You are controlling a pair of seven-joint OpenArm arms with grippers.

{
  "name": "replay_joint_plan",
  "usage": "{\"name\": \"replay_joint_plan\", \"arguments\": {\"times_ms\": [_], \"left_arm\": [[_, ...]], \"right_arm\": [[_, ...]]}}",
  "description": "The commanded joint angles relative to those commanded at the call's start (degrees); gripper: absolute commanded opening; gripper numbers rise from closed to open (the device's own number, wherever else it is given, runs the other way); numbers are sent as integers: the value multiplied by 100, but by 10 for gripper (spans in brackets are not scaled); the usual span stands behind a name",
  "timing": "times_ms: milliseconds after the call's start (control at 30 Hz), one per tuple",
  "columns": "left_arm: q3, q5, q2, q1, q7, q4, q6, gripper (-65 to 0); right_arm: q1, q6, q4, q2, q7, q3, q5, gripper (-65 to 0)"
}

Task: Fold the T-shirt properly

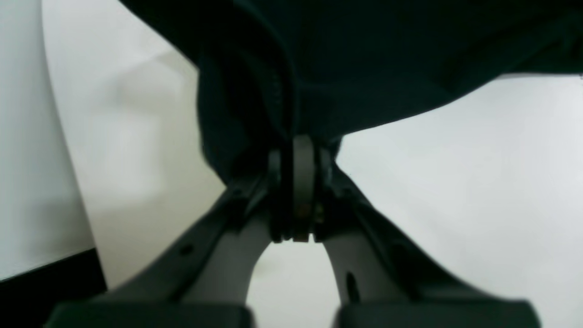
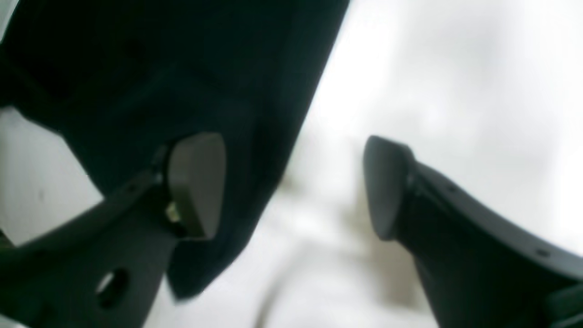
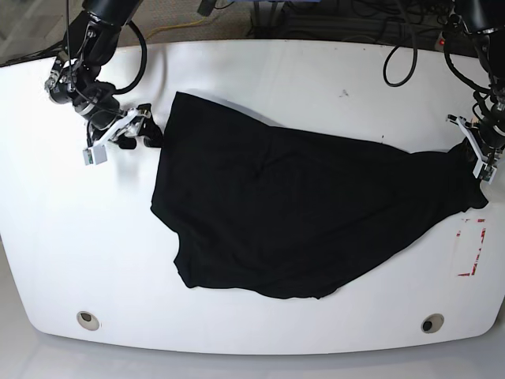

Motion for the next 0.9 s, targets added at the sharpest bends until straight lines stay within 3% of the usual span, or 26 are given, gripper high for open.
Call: {"name": "replay_joint_plan", "arguments": {"times_ms": [133, 300, 533, 767, 900], "left_arm": [[0, 0, 0, 0, 0, -18, 18, -650], [0, 0, 18, 0, 9, -9, 26, -650], [0, 9, 149, 0, 18, 9, 35, -650], [0, 9, 167, 9, 18, 9, 35, -650], [0, 9, 167, 9, 18, -9, 35, -650]], "right_arm": [[9, 0, 185, -220, -475, 0, 0, -238], [-9, 0, 132, -387, -484, -53, -35, -219], [-9, 0, 123, -448, -466, -818, -35, -228], [26, 0, 97, -466, -343, -888, -35, -231], [26, 0, 97, -457, -343, -897, -35, -342]]}}
